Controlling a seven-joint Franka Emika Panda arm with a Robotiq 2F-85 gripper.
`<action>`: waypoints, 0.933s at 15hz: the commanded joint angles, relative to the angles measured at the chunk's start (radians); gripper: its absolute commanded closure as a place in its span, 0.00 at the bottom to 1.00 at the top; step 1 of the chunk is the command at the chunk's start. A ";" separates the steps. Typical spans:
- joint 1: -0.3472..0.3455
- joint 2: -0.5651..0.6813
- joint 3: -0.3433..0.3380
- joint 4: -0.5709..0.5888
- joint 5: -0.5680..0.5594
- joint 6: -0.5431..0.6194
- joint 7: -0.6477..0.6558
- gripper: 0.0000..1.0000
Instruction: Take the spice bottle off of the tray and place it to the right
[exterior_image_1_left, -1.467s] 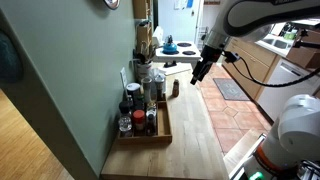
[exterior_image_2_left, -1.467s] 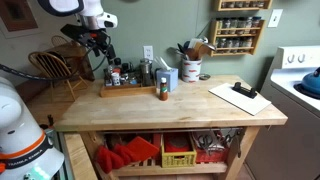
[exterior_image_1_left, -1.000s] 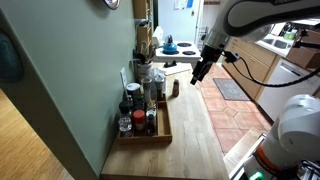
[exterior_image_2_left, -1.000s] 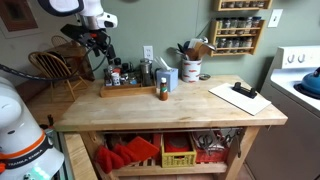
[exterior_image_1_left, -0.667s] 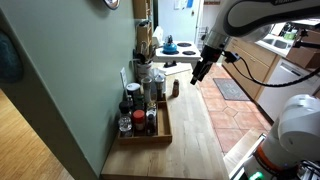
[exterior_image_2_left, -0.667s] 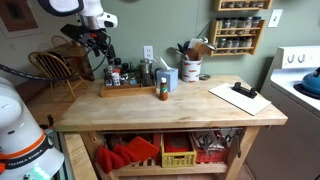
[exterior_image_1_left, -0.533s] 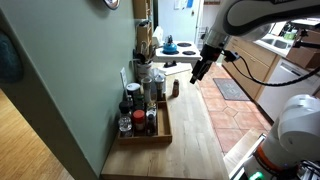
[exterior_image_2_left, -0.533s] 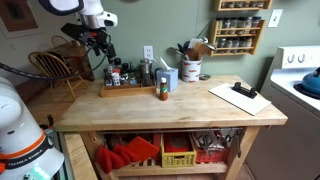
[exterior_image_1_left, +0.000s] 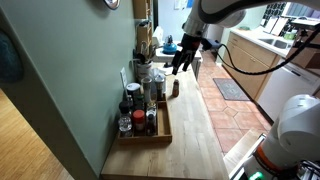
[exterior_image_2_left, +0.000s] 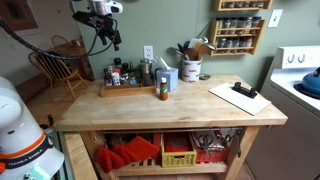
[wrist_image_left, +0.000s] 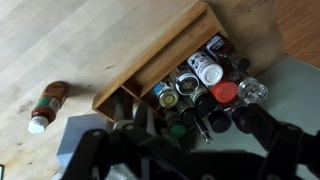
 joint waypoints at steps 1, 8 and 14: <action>-0.038 0.181 0.078 0.148 -0.060 -0.031 0.146 0.00; -0.073 0.398 0.111 0.297 -0.164 -0.006 0.358 0.00; -0.069 0.502 0.097 0.348 -0.181 0.051 0.288 0.00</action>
